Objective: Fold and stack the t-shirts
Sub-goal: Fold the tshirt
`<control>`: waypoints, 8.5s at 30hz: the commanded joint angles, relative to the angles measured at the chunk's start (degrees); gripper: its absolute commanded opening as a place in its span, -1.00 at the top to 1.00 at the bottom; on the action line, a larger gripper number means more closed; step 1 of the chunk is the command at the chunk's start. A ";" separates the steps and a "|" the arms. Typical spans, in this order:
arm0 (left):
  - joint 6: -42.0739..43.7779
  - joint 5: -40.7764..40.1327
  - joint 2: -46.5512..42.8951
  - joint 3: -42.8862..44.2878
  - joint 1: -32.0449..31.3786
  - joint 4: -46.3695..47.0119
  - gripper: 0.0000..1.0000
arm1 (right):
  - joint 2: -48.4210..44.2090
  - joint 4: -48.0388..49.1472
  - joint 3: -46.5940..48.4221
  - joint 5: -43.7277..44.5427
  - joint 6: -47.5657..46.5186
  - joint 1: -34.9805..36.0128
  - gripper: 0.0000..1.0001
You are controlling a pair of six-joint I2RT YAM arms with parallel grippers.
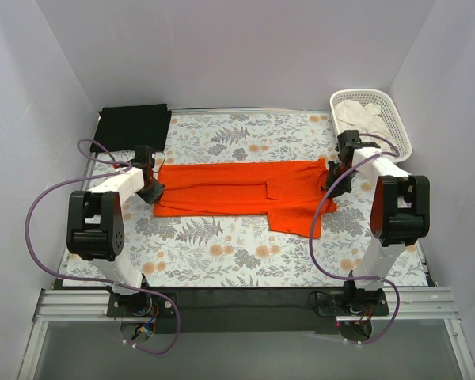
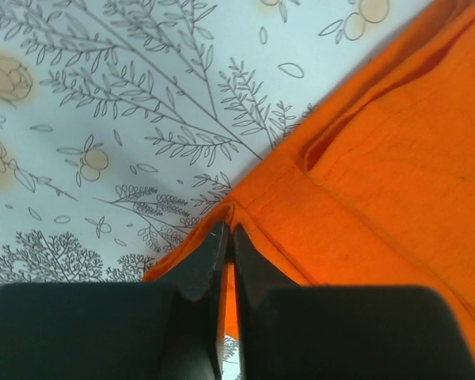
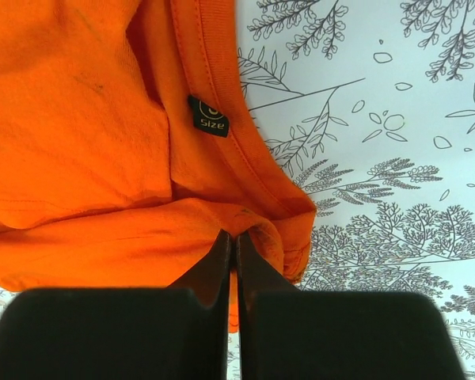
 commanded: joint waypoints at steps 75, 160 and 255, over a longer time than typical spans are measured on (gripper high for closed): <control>8.61 11.89 -31.95 -17.36 -0.35 1.26 -0.37 | 3.56 9.89 17.48 4.75 4.43 11.15 0.97; 2.27 -1.03 -36.26 -15.61 -0.27 -7.72 -0.38 | -30.63 14.37 -17.59 4.74 3.46 -2.32 0.24; 4.83 15.82 -35.91 -22.02 -3.33 7.32 -0.16 | -17.15 14.63 -15.10 7.48 4.16 16.78 0.39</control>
